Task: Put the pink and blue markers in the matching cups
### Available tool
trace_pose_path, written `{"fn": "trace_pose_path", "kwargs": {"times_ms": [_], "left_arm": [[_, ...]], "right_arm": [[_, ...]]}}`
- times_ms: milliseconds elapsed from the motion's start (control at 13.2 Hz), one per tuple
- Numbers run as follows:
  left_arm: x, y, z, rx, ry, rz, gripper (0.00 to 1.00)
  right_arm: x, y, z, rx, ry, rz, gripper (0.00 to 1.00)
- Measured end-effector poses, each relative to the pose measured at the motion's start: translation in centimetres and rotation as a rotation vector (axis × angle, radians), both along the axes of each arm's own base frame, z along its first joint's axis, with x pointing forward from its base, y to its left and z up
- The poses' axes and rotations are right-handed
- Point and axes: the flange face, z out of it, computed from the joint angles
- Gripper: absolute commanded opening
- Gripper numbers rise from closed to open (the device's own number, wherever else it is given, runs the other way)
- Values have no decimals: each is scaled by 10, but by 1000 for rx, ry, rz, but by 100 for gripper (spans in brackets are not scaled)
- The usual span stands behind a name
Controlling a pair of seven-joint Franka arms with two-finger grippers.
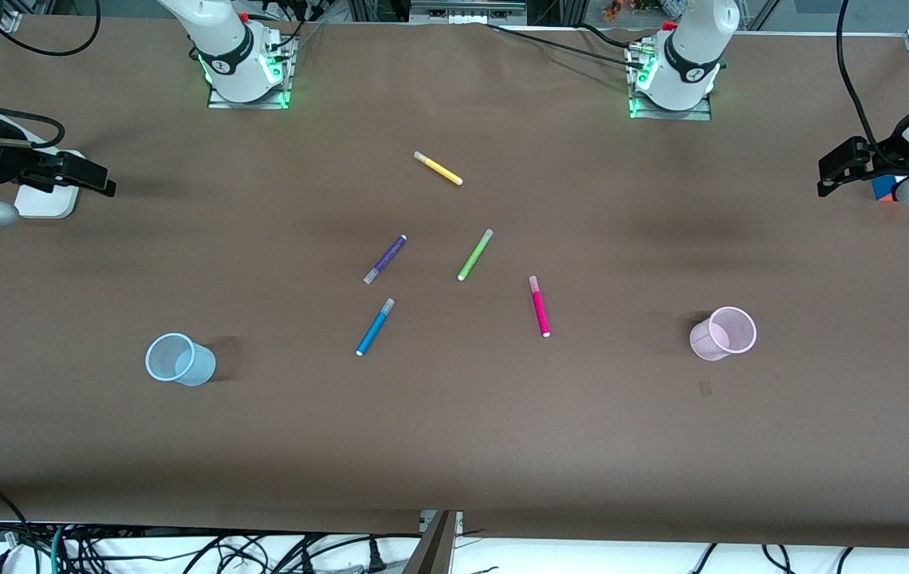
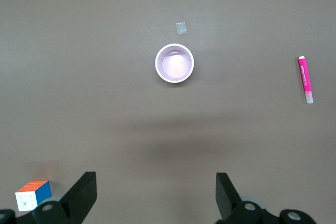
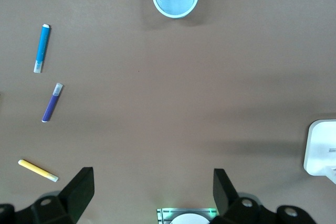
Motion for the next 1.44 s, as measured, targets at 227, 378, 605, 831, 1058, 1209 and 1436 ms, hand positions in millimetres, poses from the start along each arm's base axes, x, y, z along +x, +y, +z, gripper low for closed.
{"fn": "trace_pose_path", "kwargs": {"times_ms": [227, 378, 605, 831, 1058, 1209, 1436], "left_arm": [[0, 0, 0, 0, 0, 0, 100], [0, 0, 0, 0, 0, -1, 100], [0, 0, 0, 0, -1, -1, 100], [0, -1, 1, 0, -2, -1, 100], [0, -2, 1, 0, -2, -3, 100], [0, -3, 1, 0, -2, -5, 100], [0, -3, 1, 0, -2, -5, 100]], "right_arm": [[5, 1, -14, 1, 28, 5, 100], [9, 4, -23, 2, 43, 11, 100], [18, 11, -35, 3, 39, 21, 100], [38, 47, -63, -5, 8, 29, 100], [55, 100, -99, -22, -11, -13, 100], [64, 129, -125, -31, -24, -44, 100], [79, 151, -168, -35, -42, -79, 100]]}}
